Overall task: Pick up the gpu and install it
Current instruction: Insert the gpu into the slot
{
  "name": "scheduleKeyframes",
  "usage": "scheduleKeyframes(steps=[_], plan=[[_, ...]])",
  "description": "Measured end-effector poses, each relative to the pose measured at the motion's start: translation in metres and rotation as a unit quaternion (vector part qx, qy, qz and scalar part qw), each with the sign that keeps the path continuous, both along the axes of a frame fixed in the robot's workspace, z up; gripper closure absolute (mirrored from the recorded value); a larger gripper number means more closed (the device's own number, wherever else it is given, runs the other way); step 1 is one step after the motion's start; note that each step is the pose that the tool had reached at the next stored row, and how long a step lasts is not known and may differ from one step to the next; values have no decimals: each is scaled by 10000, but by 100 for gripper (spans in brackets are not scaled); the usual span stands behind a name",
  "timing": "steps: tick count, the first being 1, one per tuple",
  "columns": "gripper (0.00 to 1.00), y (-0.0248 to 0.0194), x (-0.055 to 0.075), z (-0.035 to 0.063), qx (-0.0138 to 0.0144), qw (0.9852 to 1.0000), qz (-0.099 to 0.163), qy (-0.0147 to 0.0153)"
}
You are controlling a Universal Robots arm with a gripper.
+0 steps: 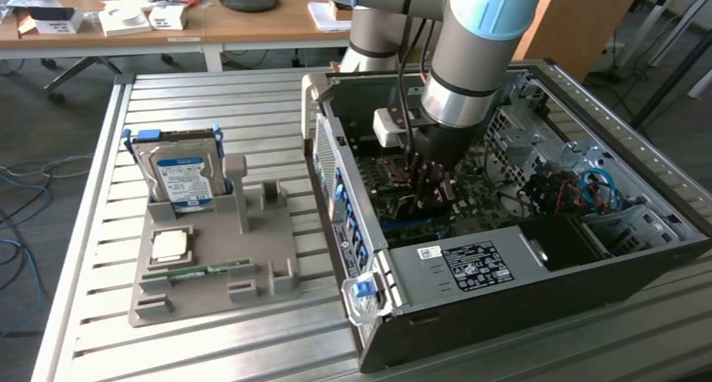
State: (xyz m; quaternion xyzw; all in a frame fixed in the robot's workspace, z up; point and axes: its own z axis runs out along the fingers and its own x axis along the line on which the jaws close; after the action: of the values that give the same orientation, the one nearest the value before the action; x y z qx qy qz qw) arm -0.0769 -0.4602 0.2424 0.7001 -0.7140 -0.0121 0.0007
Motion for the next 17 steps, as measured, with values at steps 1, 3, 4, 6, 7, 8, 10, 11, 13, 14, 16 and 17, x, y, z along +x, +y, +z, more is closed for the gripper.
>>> scheduleKeyframes(steps=[1,3,4,6,7,8,10,11,13,14,16,17], plan=[[73,0,0,0,0,10000,0,0],[67,0,0,0,0,10000,0,-2],[67,0,0,0,0,10000,0,-1],[60,0,0,0,0,10000,0,-2],[60,0,0,0,0,10000,0,-1],[60,0,1,0,0,10000,0,-2],[60,0,1,16,0,10000,0,-2],[60,0,1,29,0,10000,0,-2],[60,0,1,61,0,10000,0,-2],[60,0,1,80,0,10000,0,-2],[60,0,1,133,0,10000,0,-2],[60,0,1,166,0,10000,0,-2]])
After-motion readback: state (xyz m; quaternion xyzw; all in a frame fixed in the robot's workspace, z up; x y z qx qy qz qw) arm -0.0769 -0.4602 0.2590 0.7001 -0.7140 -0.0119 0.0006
